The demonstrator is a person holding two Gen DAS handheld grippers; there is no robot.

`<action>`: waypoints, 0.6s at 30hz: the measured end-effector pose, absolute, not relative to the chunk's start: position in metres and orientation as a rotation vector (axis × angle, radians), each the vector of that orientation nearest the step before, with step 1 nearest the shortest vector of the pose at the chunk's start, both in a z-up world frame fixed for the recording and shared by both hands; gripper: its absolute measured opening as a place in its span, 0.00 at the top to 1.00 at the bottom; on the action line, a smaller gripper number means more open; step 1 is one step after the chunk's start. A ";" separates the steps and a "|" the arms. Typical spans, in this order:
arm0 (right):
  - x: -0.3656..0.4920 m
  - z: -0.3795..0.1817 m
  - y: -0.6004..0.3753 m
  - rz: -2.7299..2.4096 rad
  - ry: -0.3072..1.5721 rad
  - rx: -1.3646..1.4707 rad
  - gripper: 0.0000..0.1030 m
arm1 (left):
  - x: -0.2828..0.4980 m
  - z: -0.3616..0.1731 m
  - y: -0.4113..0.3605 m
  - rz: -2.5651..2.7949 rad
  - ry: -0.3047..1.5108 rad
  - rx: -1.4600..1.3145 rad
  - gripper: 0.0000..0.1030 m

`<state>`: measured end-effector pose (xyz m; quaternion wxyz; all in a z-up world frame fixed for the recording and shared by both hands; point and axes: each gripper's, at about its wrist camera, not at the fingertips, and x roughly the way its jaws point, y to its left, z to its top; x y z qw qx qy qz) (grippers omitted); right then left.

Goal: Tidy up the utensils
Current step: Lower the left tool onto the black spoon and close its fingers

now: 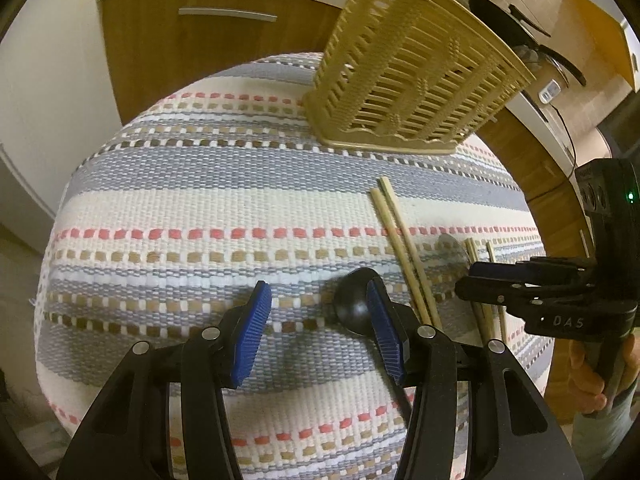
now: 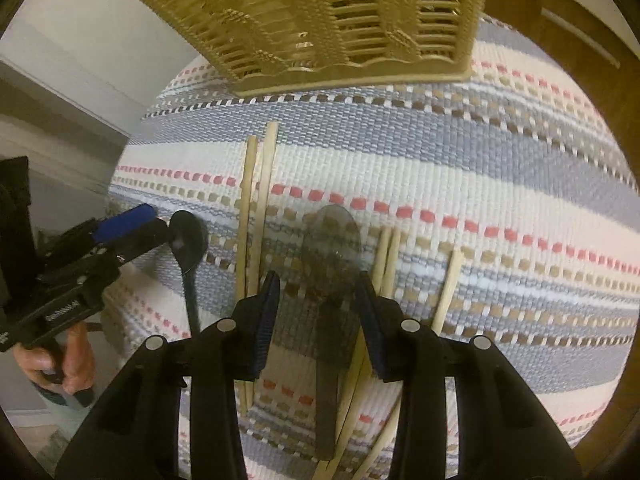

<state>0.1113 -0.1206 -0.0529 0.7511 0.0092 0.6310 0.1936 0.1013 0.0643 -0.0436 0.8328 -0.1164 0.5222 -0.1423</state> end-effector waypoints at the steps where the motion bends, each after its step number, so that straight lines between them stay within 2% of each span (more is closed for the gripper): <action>1: 0.112 -0.053 -0.116 0.417 1.372 0.001 0.65 | 0.101 -0.044 0.064 -0.304 1.111 -0.243 0.53; 3: 0.114 -0.056 -0.108 0.410 1.370 -0.041 0.65 | 0.102 -0.046 0.060 -0.319 1.129 -0.212 0.52; 5: 0.118 -0.058 -0.101 0.413 1.381 -0.075 0.65 | 0.098 -0.046 0.051 -0.319 1.121 -0.154 0.43; 10: 0.137 -0.064 -0.095 0.423 1.474 -0.045 0.65 | 0.094 -0.046 0.021 -0.285 1.116 0.050 0.42; 18: 0.143 -0.068 -0.064 0.385 1.488 -0.169 0.60 | 0.097 -0.047 0.001 -0.260 1.101 0.167 0.41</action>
